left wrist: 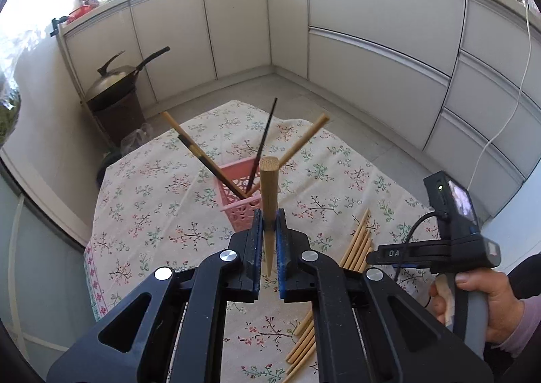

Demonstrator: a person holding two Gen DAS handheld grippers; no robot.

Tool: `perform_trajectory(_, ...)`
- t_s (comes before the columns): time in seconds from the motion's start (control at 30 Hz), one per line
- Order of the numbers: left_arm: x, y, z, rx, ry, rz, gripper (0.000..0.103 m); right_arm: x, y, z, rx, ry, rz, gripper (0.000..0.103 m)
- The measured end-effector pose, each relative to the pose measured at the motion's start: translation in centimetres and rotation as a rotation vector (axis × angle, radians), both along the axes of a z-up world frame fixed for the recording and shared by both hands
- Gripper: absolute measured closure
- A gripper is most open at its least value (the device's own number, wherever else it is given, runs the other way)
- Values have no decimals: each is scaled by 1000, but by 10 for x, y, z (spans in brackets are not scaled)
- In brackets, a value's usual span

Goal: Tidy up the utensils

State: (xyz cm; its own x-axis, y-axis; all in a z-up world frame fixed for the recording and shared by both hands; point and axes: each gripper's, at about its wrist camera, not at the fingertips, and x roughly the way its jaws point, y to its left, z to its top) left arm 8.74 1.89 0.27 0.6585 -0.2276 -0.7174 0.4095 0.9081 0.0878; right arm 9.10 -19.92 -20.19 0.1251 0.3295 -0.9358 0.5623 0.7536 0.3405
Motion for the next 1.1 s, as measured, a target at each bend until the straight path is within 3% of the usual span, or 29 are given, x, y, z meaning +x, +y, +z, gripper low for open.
perform_trajectory(0.23,-9,8,10,-20,-26,-13,96,10,29,4,-184,14,118,49)
perform_trajectory(0.37,-13,19,19,-38,-54,4,96,7,34,5,-227,17,138,58)
perform_trajectory(0.53,-18,37,32,-81,-81,36,96,4,26,5,-210,16,98,74)
perform_trajectory(0.7,-13,55,37,-120,-82,92,96,5,35,4,-234,11,92,74)
perform_trajectory(0.73,-12,56,37,-124,-78,99,96,8,35,3,-241,4,93,81)
perform_trajectory(0.87,-5,61,31,-128,-57,123,96,2,25,1,-162,-51,15,95)
perform_trajectory(1.0,-2,67,30,-151,-47,140,96,-8,9,9,-94,-111,-40,95)
perform_trajectory(1.1,-2,71,34,-178,-53,151,96,-15,5,34,-82,-204,-37,96)
